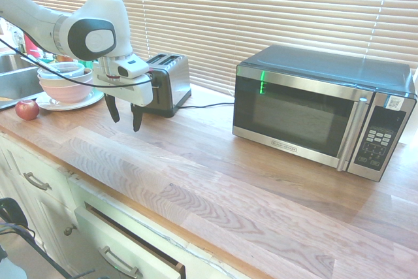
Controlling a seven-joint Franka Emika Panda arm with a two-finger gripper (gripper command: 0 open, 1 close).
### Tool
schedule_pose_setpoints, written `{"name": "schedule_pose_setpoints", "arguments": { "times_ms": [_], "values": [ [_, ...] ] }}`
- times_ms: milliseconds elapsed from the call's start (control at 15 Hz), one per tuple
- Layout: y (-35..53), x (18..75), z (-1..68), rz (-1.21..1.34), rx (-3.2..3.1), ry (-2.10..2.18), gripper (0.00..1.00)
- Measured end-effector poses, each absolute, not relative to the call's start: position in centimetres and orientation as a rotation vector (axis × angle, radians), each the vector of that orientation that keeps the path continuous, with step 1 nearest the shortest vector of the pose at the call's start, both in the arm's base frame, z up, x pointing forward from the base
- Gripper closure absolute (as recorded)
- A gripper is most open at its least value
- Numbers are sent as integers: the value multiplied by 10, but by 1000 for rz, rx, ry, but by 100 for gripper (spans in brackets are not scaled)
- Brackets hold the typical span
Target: Press the toaster
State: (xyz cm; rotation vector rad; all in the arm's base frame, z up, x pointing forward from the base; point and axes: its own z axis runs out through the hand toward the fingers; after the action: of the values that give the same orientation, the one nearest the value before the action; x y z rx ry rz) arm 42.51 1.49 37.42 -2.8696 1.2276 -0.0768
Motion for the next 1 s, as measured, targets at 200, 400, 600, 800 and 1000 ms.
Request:
{"name": "schedule_pose_setpoints", "arguments": {
  "times_ms": [200, 400, 600, 800, 1000],
  "values": [
    [14, 426, 374, -83, -2868, 1225, 0],
    [14, 427, 377, -103, -2872, 1207, 0],
    [19, 436, 388, -157, -2884, 1152, 0],
    [25, 464, 404, -205, -2888, 1097, 0],
    [29, 512, 420, -242, -2899, 1062, 0]
  ]
}}
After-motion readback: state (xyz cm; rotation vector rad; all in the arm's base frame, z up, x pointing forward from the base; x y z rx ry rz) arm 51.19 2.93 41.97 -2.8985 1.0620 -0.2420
